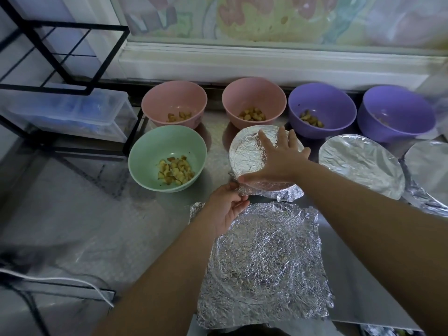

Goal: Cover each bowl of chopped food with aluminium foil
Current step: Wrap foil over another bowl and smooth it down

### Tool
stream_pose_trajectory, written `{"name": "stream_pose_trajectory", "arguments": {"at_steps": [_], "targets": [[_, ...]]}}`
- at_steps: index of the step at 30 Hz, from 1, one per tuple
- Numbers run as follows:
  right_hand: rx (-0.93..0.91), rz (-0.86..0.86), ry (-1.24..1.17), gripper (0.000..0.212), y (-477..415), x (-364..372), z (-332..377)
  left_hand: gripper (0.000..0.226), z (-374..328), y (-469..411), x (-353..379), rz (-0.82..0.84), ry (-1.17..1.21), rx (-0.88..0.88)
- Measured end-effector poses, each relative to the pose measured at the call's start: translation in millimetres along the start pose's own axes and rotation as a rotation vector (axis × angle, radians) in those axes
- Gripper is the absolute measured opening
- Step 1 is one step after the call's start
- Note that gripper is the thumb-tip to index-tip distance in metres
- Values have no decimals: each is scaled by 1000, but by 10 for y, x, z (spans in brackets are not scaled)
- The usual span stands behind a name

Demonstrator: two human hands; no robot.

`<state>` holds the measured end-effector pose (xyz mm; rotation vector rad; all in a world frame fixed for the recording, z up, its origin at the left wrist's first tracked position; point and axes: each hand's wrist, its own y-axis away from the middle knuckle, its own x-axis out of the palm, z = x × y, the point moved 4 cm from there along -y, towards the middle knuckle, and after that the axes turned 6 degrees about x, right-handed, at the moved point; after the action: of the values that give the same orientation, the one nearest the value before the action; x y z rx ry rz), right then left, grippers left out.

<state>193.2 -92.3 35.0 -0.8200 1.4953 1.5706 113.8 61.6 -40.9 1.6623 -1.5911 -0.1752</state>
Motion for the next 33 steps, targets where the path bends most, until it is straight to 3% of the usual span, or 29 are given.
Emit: {"name": "stream_pose_trajectory", "arguments": {"at_steps": [4,8,11,17,24,33], "targets": [[-4,-11,-3,148,-12,16,-2,32,-85,-13,2,49,-241,82],[-8,-8,-2,149,-20,24,-10,6,-233,-26,-39,63,-585,203],[-9,-12,-4,149,-25,25,-11,4,-335,-62,-60,58,-712,191],[-1,-12,-1,152,-26,21,-10,18,-518,-76,11,6,-512,20],[-2,-17,9,149,-36,44,-14,27,-382,59,152,-256,70,-70],[-6,-26,1,151,-38,52,-10,30,-487,144,251,-286,151,-51]]}}
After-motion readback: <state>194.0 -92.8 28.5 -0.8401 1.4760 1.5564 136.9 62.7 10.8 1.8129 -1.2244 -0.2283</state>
